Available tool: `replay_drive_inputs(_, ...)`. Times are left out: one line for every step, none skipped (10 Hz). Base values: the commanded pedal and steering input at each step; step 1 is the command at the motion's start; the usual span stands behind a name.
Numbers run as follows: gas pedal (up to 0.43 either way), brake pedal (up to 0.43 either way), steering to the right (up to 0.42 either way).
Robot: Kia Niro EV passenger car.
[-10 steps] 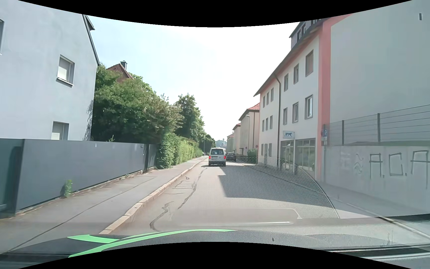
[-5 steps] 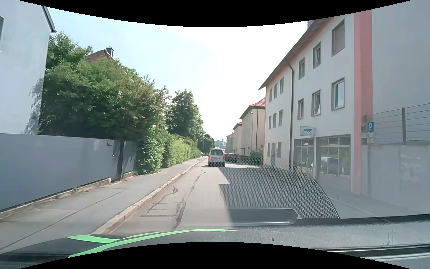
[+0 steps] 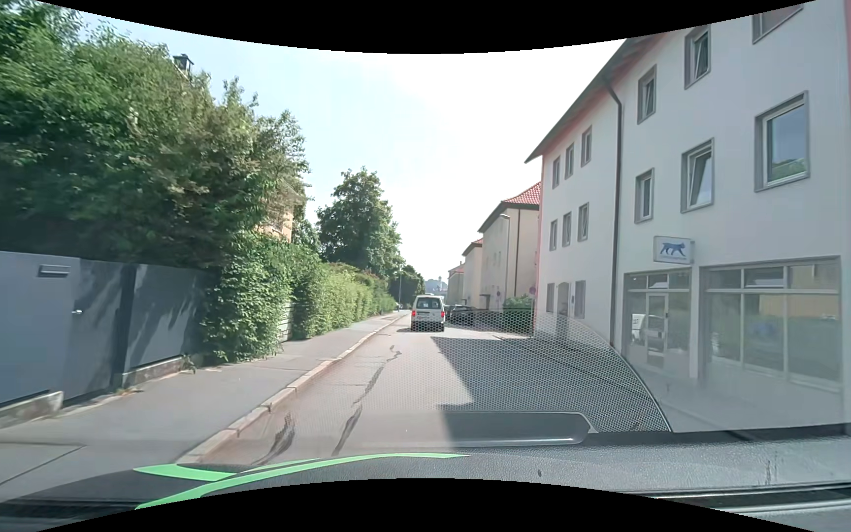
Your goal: Follow the waypoints while adhering to traffic rules and regulations
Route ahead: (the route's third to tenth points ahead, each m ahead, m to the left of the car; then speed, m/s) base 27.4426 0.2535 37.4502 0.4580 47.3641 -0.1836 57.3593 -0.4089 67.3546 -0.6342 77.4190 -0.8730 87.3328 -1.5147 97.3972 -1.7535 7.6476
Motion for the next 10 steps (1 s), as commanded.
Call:
replay_drive_inputs(0.059,0.000,0.002)
replay_drive_inputs(0.059,0.000,0.001)
replay_drive_inputs(0.059,0.000,0.001)
replay_drive_inputs(0.059,0.000,0.001)
replay_drive_inputs(0.059,0.000,0.000)
replay_drive_inputs(0.059,0.000,0.000)
replay_drive_inputs(0.059,0.000,0.000)
replay_drive_inputs(0.059,0.000,0.000)
replay_drive_inputs(0.059,0.000,0.000)
replay_drive_inputs(0.059,0.000,0.000)
